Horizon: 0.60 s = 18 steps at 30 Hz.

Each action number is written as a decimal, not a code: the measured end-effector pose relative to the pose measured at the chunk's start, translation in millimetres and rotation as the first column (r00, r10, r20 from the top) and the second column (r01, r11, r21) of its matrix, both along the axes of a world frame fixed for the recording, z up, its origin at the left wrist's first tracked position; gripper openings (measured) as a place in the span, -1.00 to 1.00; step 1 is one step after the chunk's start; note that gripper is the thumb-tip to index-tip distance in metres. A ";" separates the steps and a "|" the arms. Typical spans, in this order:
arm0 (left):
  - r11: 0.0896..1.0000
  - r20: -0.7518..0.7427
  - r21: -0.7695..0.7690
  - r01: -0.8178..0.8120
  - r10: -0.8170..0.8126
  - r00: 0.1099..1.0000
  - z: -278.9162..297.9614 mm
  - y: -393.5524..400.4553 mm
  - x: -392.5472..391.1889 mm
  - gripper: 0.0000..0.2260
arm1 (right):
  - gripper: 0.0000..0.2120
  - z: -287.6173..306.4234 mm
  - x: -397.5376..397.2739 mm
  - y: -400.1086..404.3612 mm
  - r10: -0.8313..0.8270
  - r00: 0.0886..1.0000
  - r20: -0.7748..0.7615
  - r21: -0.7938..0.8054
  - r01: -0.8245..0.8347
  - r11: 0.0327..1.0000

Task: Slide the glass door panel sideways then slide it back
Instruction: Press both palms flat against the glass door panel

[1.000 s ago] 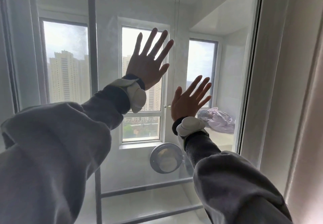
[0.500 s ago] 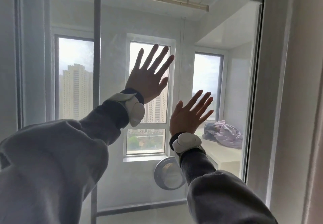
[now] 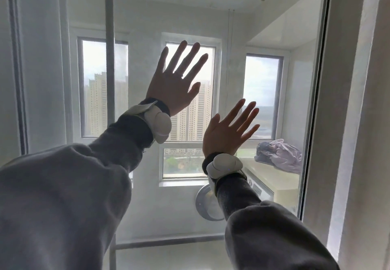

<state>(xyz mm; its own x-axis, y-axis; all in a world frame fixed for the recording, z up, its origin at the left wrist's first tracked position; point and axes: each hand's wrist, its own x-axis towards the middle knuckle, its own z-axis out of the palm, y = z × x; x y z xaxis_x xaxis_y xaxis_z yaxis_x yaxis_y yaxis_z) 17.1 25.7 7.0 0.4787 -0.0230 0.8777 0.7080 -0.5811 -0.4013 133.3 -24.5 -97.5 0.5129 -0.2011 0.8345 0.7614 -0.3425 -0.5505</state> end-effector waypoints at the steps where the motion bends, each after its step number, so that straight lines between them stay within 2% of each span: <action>1: 1.000 0.001 0.002 -0.004 0.004 1.000 -0.1 1.1 -0.2 -0.46 | -0.39 0.3 -0.3 1.1 0.004 1.000 -0.005 0.003 -0.004 1.000; 18: 0.999 0.026 0.030 -0.020 0.019 0.999 -0.1 10.7 -5.8 -0.47 | -0.38 1.6 -8.8 7.1 -0.043 0.999 0.020 0.003 0.043 0.999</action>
